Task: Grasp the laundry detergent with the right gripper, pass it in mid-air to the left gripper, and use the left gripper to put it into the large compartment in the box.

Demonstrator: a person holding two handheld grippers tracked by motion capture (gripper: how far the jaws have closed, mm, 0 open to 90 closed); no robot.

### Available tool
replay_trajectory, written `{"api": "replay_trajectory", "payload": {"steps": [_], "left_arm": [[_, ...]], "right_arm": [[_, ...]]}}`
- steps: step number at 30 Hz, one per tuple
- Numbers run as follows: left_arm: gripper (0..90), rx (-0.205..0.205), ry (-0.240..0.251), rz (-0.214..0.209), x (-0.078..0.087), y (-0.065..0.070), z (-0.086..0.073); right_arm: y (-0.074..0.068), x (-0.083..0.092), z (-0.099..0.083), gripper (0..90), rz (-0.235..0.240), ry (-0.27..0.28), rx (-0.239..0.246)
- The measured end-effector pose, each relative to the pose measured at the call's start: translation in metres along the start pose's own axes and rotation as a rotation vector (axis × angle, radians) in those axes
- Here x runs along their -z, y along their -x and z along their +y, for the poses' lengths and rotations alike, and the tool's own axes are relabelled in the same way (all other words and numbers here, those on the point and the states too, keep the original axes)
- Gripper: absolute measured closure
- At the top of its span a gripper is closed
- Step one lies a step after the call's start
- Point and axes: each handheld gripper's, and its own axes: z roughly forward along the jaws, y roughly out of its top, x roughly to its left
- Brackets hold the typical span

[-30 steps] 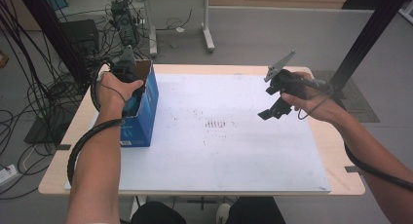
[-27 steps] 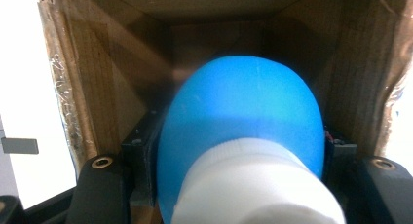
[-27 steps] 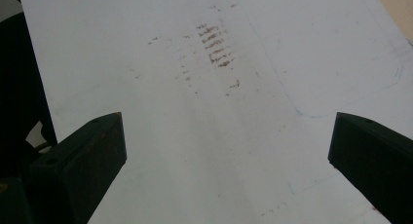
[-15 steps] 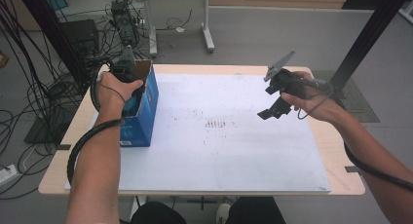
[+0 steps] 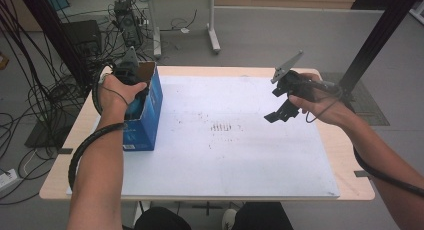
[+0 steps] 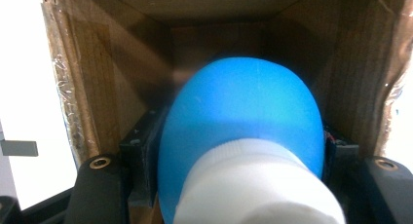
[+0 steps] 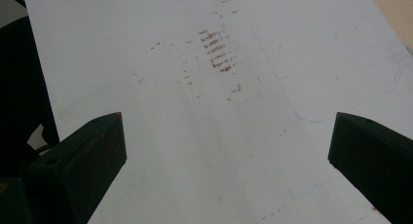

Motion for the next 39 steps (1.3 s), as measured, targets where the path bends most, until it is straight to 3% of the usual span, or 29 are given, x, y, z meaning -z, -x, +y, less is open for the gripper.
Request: {"api": "replay_trajectory", "payload": {"steps": [16,23,27,39], "left_arm": [[29.9,0.000,-0.002,0.011,0.005,-0.002,-0.002],[28.9,-0.010,0.011,0.033,0.018,0.001,-0.004],[27.5,-0.008,0.015,0.008,0.024,0.002,-0.008],[24.7,-0.030,0.066,-0.002,0.058,0.006,-0.019]], "right_arm": [[0.001,0.001,0.000,0.3,0.003,0.009,-0.002],[0.002,-0.001,0.001,0.3,0.004,0.017,-0.004],[0.002,-0.001,0.001,0.3,0.004,0.024,-0.006],[0.002,0.001,0.003,0.3,-0.007,0.026,-0.018]]}}
